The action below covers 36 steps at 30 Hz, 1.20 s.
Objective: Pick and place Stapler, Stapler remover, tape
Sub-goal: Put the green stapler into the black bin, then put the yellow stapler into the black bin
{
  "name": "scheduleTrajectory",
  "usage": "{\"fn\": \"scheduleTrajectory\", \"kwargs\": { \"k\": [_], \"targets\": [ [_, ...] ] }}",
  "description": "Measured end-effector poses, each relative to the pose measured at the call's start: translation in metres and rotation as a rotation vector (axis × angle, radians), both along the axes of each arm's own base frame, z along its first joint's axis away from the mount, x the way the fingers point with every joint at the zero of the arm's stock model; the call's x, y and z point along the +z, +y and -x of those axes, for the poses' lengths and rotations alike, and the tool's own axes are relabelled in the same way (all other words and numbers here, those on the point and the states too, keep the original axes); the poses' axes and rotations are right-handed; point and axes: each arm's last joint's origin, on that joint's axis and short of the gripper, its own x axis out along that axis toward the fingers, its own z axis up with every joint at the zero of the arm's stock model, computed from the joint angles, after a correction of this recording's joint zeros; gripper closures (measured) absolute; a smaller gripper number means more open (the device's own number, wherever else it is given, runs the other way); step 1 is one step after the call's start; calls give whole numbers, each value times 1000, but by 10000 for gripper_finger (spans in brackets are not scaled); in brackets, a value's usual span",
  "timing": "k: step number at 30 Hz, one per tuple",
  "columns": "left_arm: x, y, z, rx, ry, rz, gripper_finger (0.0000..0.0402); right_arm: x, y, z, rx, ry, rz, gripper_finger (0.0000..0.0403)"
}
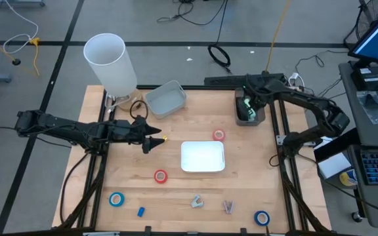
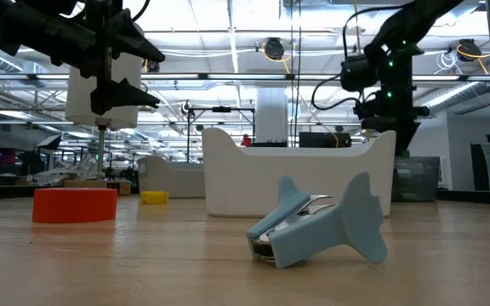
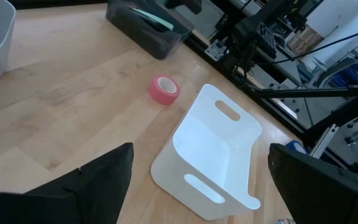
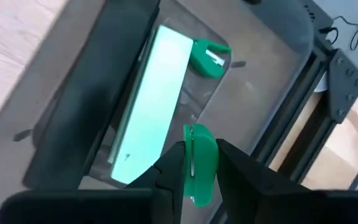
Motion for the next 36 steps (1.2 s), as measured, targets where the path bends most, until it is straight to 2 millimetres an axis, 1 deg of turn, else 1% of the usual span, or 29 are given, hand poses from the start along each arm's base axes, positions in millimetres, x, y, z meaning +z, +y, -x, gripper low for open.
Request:
{"fn": "scheduleTrajectory", "kwargs": {
  "k": [7, 11, 28, 36],
  "targets": [
    [0, 0, 0, 0, 1, 0, 36, -21, 3, 5, 4, 6, -5, 316],
    [0, 0, 0, 0, 0, 0, 36, -28, 5, 6, 4, 13, -12, 306],
    [0, 0, 0, 0, 1, 0, 36, -29, 5, 6, 4, 6, -5, 270],
    [0, 0, 0, 0, 1, 0, 36, -29, 5, 6, 4, 5, -5, 267]
  ]
}}
